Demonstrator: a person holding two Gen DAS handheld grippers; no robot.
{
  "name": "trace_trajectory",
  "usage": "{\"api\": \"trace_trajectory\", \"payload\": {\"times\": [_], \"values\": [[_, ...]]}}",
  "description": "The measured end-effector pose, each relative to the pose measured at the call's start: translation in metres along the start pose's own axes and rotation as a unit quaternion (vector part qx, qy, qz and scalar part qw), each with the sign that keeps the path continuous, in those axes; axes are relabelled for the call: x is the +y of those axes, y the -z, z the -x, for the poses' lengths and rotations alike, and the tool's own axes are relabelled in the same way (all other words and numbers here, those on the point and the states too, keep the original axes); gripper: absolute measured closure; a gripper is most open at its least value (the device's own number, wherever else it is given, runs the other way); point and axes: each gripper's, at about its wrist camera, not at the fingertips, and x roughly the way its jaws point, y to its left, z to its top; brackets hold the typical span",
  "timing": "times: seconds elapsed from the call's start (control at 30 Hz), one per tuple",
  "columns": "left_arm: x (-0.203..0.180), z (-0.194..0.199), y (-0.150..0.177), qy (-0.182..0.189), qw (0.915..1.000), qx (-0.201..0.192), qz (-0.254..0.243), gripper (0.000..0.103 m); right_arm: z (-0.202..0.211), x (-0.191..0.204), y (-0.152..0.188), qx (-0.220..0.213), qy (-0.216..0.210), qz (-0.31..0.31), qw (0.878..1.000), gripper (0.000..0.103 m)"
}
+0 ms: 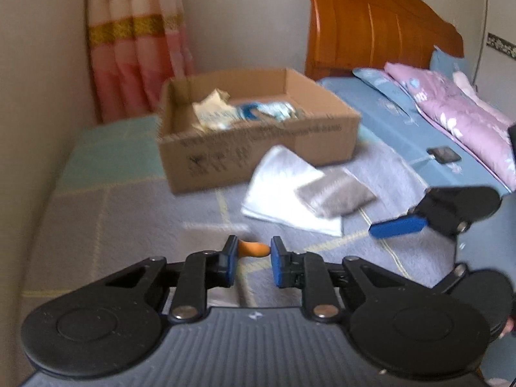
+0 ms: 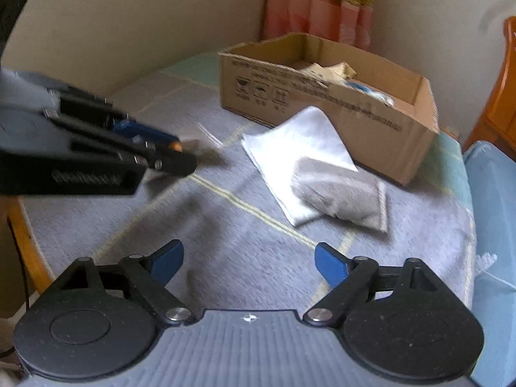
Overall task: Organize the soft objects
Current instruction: 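Grasp the grey fabric pouch with the right tool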
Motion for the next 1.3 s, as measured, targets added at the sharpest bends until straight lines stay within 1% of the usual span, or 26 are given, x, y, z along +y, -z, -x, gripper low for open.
{"api": "trace_trajectory", "payload": {"times": [0.17, 0.27, 0.3, 0.4, 0.47, 0.57, 0.7, 0.77, 0.9, 0.97, 1.03, 1.07, 1.1, 1.17, 1.23, 1.27, 1.3], "values": [[0.023, 0.006, -0.003, -0.04, 0.999, -0.004, 0.02, 0.084, -0.009, 0.016, -0.015, -0.016, -0.028, 0.031, 0.999, 0.009], [0.039, 0.004, -0.001, -0.067, 0.9972, 0.0, 0.034, 0.084, -0.018, 0.027, -0.027, -0.026, -0.042, 0.062, 0.997, 0.004], [0.044, 0.004, 0.001, -0.073, 0.9965, 0.002, 0.041, 0.084, -0.021, 0.029, -0.031, -0.029, -0.047, 0.071, 0.996, 0.0], [0.057, 0.004, 0.004, -0.093, 0.9939, 0.005, 0.059, 0.084, -0.033, 0.037, -0.047, -0.036, -0.061, 0.103, 0.992, 0.0], [0.063, 0.005, 0.006, -0.101, 0.9925, 0.006, 0.068, 0.084, -0.047, 0.042, -0.059, -0.032, -0.069, 0.13, 0.989, 0.0], [0.068, 0.006, 0.009, -0.11, 0.9912, 0.009, 0.073, 0.083, -0.065, 0.046, -0.073, -0.023, -0.086, 0.151, 0.985, 0.0], [0.073, 0.007, 0.013, -0.114, 0.9899, 0.012, 0.083, 0.083, -0.084, 0.045, -0.087, -0.002, -0.102, 0.155, 0.983, 0.0], [0.075, 0.007, 0.014, -0.115, 0.9896, 0.012, 0.086, 0.083, -0.092, 0.043, -0.091, 0.013, -0.12, 0.149, 0.981, 0.0], [0.077, 0.008, 0.014, -0.112, 0.9895, 0.012, 0.09, 0.083, -0.096, 0.043, -0.096, 0.017, -0.133, 0.146, 0.98, 0.001], [0.077, 0.008, 0.014, -0.111, 0.9897, 0.012, 0.09, 0.083, -0.095, 0.043, -0.097, 0.018, -0.135, 0.15, 0.979, 0.006], [0.077, 0.009, 0.013, -0.109, 0.99, 0.01, 0.088, 0.083, -0.091, 0.043, -0.098, 0.016, -0.136, 0.15, 0.979, 0.019], [0.076, 0.01, 0.012, -0.109, 0.9902, 0.009, 0.088, 0.083, -0.09, 0.043, -0.1, 0.016, -0.134, 0.148, 0.98, 0.022], [0.076, 0.01, 0.012, -0.108, 0.9903, 0.008, 0.087, 0.083, -0.089, 0.043, -0.101, 0.015, -0.129, 0.147, 0.981, 0.026], [0.076, 0.012, 0.011, -0.105, 0.9907, 0.007, 0.086, 0.083, -0.086, 0.042, -0.101, 0.015, -0.125, 0.143, 0.982, 0.031], [0.076, 0.013, 0.01, -0.102, 0.9911, 0.009, 0.086, 0.083, -0.083, 0.043, -0.1, 0.012, -0.122, 0.14, 0.983, 0.041], [0.076, 0.013, 0.009, -0.101, 0.9912, 0.01, 0.085, 0.083, -0.081, 0.043, -0.1, 0.011, -0.121, 0.139, 0.983, 0.044], [0.075, 0.014, 0.008, -0.1, 0.9913, 0.011, 0.085, 0.083, -0.078, 0.042, -0.1, 0.009, -0.119, 0.135, 0.984, 0.05]]}}
